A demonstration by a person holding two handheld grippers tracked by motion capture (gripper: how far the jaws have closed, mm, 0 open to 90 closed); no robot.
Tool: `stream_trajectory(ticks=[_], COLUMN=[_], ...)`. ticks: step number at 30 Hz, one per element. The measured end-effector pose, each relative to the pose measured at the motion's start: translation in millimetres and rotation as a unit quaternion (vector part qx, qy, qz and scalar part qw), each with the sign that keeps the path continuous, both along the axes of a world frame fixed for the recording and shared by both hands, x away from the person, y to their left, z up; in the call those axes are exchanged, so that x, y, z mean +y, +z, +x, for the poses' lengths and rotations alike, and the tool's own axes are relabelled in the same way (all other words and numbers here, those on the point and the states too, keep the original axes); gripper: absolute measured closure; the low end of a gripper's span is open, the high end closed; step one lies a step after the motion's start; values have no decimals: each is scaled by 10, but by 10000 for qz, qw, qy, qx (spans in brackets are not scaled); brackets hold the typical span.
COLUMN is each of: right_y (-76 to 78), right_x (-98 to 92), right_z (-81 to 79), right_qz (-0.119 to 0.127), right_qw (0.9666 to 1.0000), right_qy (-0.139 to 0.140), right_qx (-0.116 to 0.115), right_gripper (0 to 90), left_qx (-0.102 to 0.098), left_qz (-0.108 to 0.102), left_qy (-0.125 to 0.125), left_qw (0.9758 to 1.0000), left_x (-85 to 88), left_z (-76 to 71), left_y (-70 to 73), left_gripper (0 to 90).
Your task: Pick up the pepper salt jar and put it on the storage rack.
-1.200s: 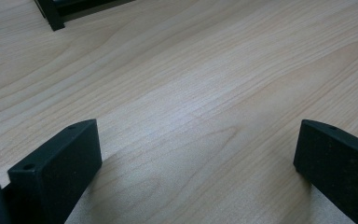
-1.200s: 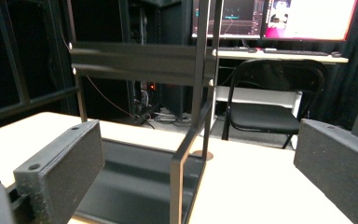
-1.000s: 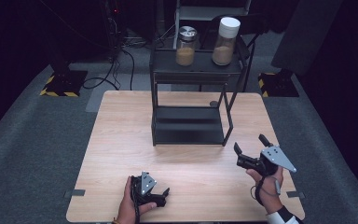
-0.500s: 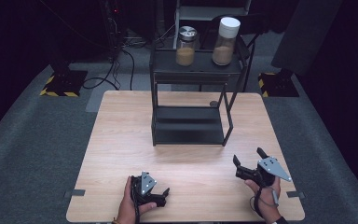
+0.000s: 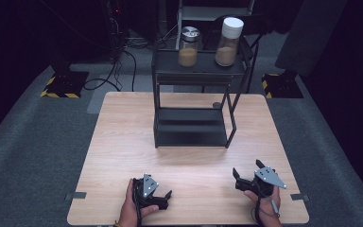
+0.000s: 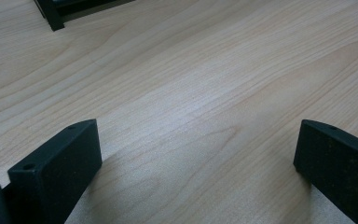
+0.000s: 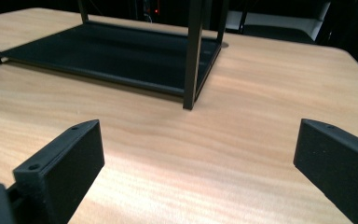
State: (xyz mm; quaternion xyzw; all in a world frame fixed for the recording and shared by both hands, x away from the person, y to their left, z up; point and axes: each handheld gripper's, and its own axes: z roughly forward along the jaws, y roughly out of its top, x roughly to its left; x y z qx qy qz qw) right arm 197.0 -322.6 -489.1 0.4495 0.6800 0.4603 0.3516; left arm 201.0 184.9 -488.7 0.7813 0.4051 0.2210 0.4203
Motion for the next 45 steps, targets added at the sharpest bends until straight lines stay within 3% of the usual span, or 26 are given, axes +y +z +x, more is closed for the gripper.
stream_trajectory(ticks=[8, 19, 21, 26, 45], right_y=[-43, -26, -25, 67, 72], right_x=[38, 40, 38, 46, 45], right_z=[-2, 65, 67, 174, 240], right_qz=[-148, -178, -155, -270, -249], right_qw=[9993, 9959, 9958, 9913, 9907], right_qy=[42, 58, 46, 115, 183], right_qx=[354, 889, 900, 1279, 1324], right_gripper=[14, 15, 17, 15, 0], left_qx=[0, 1, -1, 0, -1], left_qz=[-1, 0, -2, -3, 3], left_qy=[0, -1, -1, 0, -4], left_qw=[10000, 10000, 10000, 10000, 10000], left_x=[0, 0, 0, 0, 0], left_z=[0, 1, 0, -1, -1], left_y=[0, 1, -1, -1, 0], left_gripper=[5, 5, 5, 5, 5])
